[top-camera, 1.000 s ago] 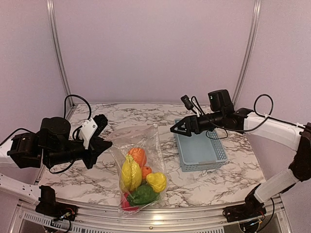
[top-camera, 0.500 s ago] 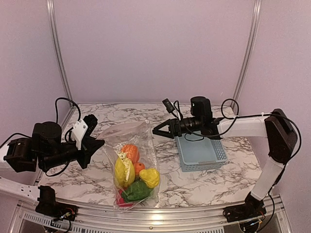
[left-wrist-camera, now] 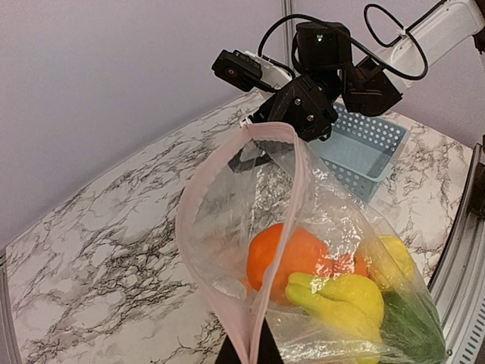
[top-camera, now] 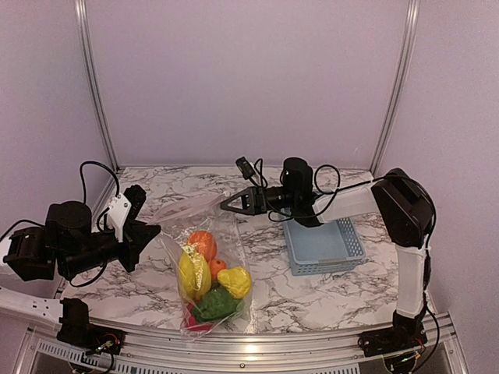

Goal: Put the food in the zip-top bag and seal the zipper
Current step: Hold the zipper food storage bag at the center of the board.

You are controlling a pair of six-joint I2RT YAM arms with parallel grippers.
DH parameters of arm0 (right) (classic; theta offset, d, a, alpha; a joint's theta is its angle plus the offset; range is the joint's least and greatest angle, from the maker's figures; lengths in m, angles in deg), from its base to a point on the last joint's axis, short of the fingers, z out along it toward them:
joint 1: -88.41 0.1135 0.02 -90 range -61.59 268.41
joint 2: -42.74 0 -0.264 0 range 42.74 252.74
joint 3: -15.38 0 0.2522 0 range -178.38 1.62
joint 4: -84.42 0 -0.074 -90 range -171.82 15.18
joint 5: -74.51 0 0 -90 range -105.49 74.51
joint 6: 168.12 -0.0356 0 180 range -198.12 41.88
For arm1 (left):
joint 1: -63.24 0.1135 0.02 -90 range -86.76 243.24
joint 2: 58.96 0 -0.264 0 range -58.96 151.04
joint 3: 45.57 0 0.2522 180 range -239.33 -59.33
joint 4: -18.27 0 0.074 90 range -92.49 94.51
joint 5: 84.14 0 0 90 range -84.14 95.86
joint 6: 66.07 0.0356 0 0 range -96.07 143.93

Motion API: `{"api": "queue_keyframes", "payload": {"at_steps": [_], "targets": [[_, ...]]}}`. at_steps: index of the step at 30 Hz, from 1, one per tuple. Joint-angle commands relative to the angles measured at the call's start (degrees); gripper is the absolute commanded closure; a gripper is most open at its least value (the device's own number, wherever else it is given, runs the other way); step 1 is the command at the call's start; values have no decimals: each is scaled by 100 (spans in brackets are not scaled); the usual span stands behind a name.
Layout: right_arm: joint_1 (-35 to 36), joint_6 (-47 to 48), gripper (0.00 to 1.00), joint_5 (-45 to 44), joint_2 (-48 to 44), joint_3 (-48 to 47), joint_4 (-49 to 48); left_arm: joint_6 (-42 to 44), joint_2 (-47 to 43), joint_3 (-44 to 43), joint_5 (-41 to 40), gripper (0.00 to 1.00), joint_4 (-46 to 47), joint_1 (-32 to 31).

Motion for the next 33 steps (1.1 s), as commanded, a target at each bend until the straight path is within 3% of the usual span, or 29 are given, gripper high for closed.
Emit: {"api": "queue_keyframes", "payload": {"at_steps": [1,7,11,15,18,20,23,26,28,33], "targets": [[154,-610,48,268,326,-541,-684,-41,-136,-147,-273,100,-25,32],[157,-829,72,301,73,-213,-991,-185,-427,-141,-769,100,-185,32],[161,-581,100,225,-342,58,-680,-322,-617,-57,-912,100,-245,32],[157,312,100,-7,-908,-24,494,-443,-701,85,-974,97,-189,32],[164,1365,100,-388,-1353,-426,2047,-433,-691,155,-1025,92,-88,32],[167,1994,100,-773,-1604,-785,3121,-353,-660,111,-1068,80,-4,32],[166,2486,100,-1155,-1946,-1044,3968,-133,-537,-88,-1070,54,134,32],[169,2889,100,-1273,-2060,-1210,4724,144,-189,-545,-970,37,234,37],[180,3169,100,-1470,-2142,-1218,5218,334,218,-967,-676,27,252,37],[177,3277,100,-1833,-2539,-936,5510,1064,1736,-2124,136,15,304,45]]}}
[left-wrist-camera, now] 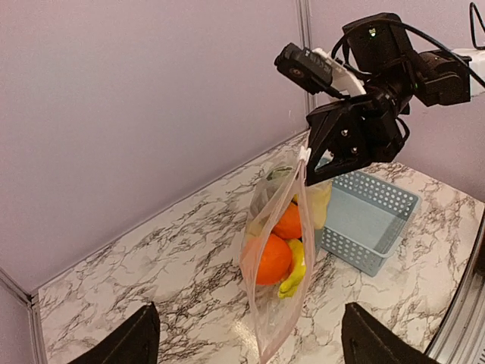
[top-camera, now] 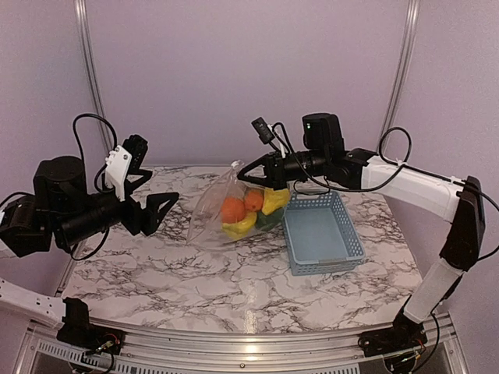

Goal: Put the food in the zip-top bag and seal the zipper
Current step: Hold the zipper food storage bag at the center of the board, then pass from the right arm to the left

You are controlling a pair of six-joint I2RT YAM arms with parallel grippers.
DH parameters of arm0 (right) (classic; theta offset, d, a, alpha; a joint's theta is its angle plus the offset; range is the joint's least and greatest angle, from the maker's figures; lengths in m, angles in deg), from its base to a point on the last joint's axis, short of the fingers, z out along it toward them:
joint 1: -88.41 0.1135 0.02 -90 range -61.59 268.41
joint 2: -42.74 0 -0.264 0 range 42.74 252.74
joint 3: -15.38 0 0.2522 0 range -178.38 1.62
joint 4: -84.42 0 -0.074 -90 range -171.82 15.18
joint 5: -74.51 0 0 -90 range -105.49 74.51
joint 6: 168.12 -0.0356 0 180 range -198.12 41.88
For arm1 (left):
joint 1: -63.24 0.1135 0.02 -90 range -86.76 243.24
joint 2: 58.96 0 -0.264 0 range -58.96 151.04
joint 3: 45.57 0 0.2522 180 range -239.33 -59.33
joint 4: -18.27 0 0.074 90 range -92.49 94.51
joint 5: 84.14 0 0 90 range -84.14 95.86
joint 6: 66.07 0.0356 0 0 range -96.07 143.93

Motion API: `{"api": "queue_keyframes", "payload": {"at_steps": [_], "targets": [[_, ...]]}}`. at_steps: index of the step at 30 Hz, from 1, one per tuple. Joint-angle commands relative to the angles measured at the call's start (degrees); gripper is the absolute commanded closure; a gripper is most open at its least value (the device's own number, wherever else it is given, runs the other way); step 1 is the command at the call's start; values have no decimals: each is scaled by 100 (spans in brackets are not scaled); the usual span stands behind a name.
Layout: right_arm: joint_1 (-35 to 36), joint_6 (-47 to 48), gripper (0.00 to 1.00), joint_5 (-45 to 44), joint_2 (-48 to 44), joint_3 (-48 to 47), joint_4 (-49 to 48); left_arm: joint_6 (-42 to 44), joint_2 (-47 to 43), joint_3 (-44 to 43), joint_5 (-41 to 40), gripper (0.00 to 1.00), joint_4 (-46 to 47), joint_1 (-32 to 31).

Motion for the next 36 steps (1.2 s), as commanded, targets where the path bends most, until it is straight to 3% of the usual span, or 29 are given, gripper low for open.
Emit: {"api": "queue_keyframes", "payload": {"at_steps": [1,4,8,12,16,21,26,28,34,36], "targets": [[56,329,100,-458,-392,130,709,772,1377,-935,911,14,244,36],[99,231,100,-648,-570,131,826,891,2186,-1573,1068,12,380,47],[171,155,100,-739,-797,129,901,986,2669,-1710,981,10,893,97],[205,63,100,-773,-1009,166,997,867,2827,-1769,1014,12,938,259],[247,-140,100,-791,-1250,311,874,757,2665,-1500,1559,19,1158,536],[257,-208,100,-800,-1298,421,831,686,2595,-1349,2801,36,1114,828],[258,-189,100,-703,-1234,533,798,723,2836,-1370,3785,66,795,950],[260,-113,100,-655,-1204,547,866,738,2980,-1413,3888,78,696,974],[260,183,100,-612,-1150,458,1192,708,3175,-1400,3866,96,758,1023],[258,326,91,-614,-1119,340,1390,671,3156,-1445,3796,99,823,1023]]}}
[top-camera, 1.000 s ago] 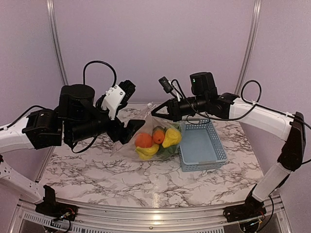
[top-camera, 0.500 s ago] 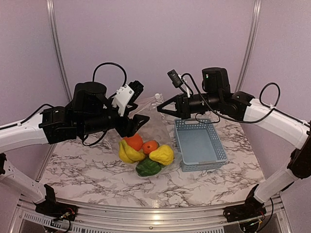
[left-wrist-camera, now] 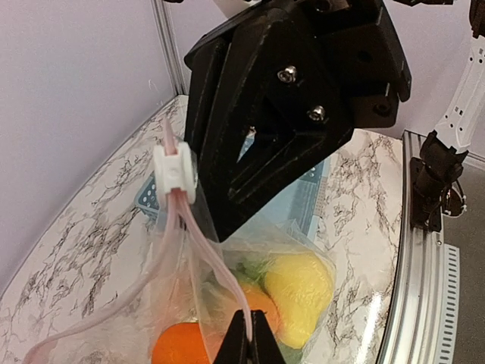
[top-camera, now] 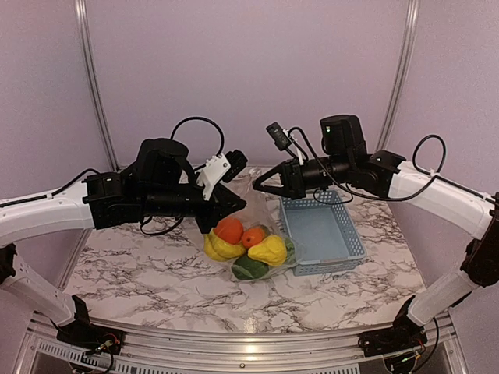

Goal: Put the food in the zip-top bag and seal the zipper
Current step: Pass from the right arm to the left, then hold the zipper food storage bag at the center of the board.

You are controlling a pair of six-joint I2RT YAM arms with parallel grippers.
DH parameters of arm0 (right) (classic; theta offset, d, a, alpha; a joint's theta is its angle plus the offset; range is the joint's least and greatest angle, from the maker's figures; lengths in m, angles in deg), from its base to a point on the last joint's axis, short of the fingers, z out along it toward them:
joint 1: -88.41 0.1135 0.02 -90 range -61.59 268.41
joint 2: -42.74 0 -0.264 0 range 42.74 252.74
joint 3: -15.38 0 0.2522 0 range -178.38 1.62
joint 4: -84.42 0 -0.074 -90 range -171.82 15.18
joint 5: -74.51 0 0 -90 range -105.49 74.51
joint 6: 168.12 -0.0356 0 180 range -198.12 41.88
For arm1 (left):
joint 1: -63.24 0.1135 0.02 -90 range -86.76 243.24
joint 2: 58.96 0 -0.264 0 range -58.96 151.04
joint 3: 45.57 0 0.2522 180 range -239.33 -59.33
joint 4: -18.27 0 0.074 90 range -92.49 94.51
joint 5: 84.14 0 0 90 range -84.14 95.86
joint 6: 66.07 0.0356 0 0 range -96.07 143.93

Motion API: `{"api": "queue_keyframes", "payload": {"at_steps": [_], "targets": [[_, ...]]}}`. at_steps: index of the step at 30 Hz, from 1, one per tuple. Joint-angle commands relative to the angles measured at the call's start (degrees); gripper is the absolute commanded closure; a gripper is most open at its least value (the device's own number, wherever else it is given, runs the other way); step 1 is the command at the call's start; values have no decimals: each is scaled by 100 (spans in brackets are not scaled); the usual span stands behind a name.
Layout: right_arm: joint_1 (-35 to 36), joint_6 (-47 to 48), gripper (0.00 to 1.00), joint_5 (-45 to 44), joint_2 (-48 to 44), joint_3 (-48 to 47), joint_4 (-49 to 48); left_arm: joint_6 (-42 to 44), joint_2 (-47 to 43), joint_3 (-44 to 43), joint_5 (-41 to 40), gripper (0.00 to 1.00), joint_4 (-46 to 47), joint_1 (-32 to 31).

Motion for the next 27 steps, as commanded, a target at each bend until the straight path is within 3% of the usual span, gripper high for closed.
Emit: {"api": "queue_keyframes", "payload": {"at_steps": [1,5,8,18,21,27], "targets": [[53,387,83,104,45,-297,311,-73,-9,-61,95,99,-67,31],[52,577,59,172,-11,-361,372,-98,-132,-235,27,100,-181,31],[57,698,56,291,35,-444,391,-31,-218,-325,29,100,-397,31],[52,866,92,585,247,-665,519,-92,-501,-204,-234,99,-570,38],[52,901,94,633,281,-736,613,-179,-525,-165,-278,85,-551,48],[53,920,98,731,294,-842,718,-179,-441,-155,-223,84,-511,108]]}}
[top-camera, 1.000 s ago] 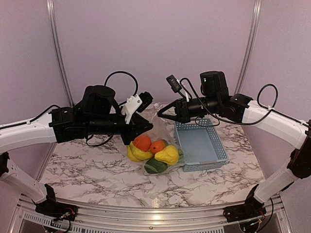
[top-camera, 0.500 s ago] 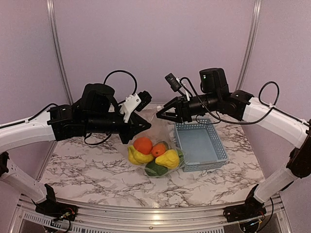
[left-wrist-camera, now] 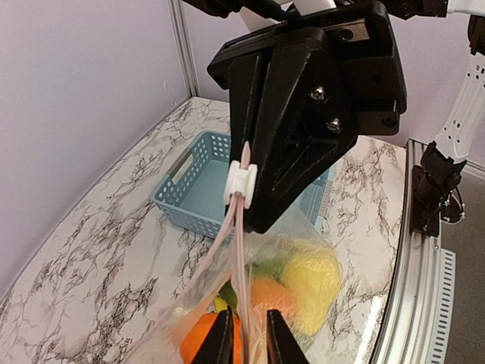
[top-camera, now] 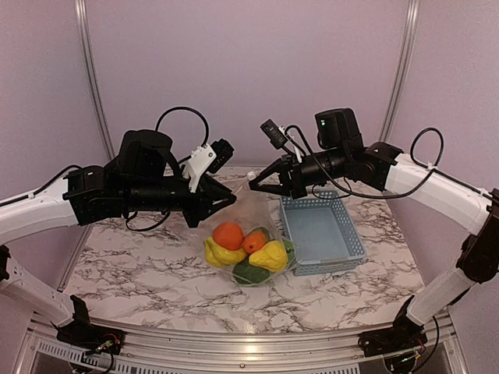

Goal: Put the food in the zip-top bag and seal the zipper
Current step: Hold the zipper food storage bag at the center of the board.

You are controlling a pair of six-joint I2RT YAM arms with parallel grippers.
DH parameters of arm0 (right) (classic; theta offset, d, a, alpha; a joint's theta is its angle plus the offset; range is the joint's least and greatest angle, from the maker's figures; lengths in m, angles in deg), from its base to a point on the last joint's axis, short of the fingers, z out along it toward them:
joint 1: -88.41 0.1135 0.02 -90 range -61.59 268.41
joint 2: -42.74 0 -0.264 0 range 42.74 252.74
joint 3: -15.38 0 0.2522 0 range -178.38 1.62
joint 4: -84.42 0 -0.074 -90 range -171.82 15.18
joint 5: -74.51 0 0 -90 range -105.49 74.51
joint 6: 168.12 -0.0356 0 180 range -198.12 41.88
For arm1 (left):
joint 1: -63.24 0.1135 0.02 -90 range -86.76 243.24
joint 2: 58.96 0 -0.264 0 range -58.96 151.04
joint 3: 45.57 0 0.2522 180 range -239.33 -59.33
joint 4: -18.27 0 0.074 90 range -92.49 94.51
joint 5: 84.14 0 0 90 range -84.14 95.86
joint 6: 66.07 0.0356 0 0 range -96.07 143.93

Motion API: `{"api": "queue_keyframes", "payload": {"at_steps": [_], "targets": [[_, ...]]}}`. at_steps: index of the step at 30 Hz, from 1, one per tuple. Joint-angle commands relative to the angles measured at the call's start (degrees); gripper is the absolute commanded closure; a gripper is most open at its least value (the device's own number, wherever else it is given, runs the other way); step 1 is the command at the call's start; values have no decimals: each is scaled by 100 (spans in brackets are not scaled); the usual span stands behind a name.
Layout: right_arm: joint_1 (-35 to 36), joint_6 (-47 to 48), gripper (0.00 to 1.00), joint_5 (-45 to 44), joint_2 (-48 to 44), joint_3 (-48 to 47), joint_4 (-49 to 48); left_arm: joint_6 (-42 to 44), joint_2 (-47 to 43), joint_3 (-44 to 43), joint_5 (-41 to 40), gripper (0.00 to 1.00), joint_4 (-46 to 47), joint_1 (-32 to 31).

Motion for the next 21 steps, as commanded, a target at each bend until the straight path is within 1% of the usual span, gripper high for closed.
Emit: {"api": "queue_keyframes", "payload": {"at_steps": [1,5,7,10,11,13,15,18,21], "targets": [[48,67,99,152,37,-336,196,-27,-14,-52,43,85,-27,76],[48,99,100,154,23,-369,287,-30,71,-120,235,97,-54,115],[52,105,100,164,22,-398,325,-27,67,-120,255,100,-60,125],[47,94,100,195,27,-396,345,28,12,-142,254,100,-53,134],[51,95,98,217,31,-403,358,40,-11,-153,254,100,-53,134],[48,92,90,232,55,-445,371,73,-42,-191,306,100,-88,142],[52,80,87,242,76,-508,356,98,-45,-263,368,100,-206,152],[55,85,88,272,150,-632,373,105,-48,-298,411,100,-288,163],[61,140,93,327,218,-692,457,75,-81,-271,389,100,-285,178]]}}
